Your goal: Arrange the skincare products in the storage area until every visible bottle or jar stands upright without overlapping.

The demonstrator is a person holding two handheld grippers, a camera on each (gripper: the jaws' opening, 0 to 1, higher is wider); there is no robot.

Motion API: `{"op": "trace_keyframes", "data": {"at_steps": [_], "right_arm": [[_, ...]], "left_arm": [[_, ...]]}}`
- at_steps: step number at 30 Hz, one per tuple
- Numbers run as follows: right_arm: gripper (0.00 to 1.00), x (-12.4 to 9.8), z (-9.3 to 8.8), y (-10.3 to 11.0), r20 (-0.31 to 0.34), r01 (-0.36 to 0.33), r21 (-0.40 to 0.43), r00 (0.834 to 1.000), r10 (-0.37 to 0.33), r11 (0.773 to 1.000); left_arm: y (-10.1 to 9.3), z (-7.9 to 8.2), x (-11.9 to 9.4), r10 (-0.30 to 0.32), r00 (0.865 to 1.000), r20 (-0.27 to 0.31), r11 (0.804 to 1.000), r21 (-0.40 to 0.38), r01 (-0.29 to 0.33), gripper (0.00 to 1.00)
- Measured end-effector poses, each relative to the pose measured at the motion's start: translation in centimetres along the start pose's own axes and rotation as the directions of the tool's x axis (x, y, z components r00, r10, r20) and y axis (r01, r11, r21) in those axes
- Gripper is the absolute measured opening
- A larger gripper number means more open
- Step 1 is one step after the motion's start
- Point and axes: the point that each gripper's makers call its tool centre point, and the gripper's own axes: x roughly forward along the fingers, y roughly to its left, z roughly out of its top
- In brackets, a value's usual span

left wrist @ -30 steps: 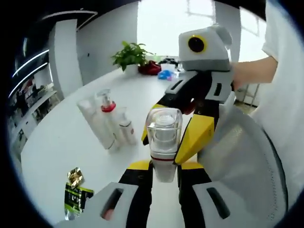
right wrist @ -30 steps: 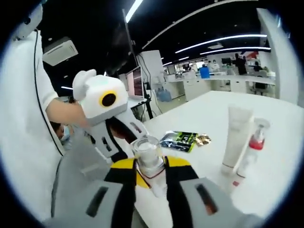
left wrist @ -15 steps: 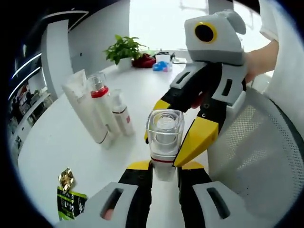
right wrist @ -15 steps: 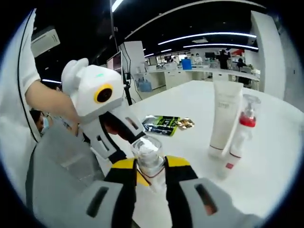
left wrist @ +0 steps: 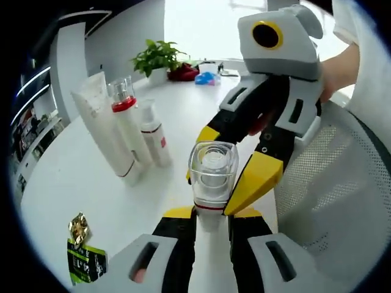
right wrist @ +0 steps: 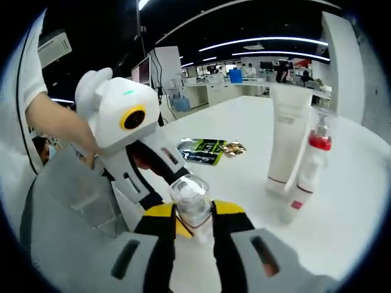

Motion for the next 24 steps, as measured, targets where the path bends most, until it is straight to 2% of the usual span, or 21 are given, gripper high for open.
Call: {"op": "trace_keyframes", "data": {"at_steps": [16,24], "right_arm": [[0.24,0.2,0.1,-0.6,0.015,0.03,0.022,0.999,-0.03,0.999],[0.3,-0.3,-0.2,-1.3,0.017,0.046,0.048,0.999,-0.047,0.998]], "left_arm": [[0.5,0.1,0.4,-0.005,1.0,0.006,1.0,0.018,0.005,0.16],[0.9,0.4,0.7,-0.019,1.0,0.008,0.999,0.028,0.019,0.16]]}}
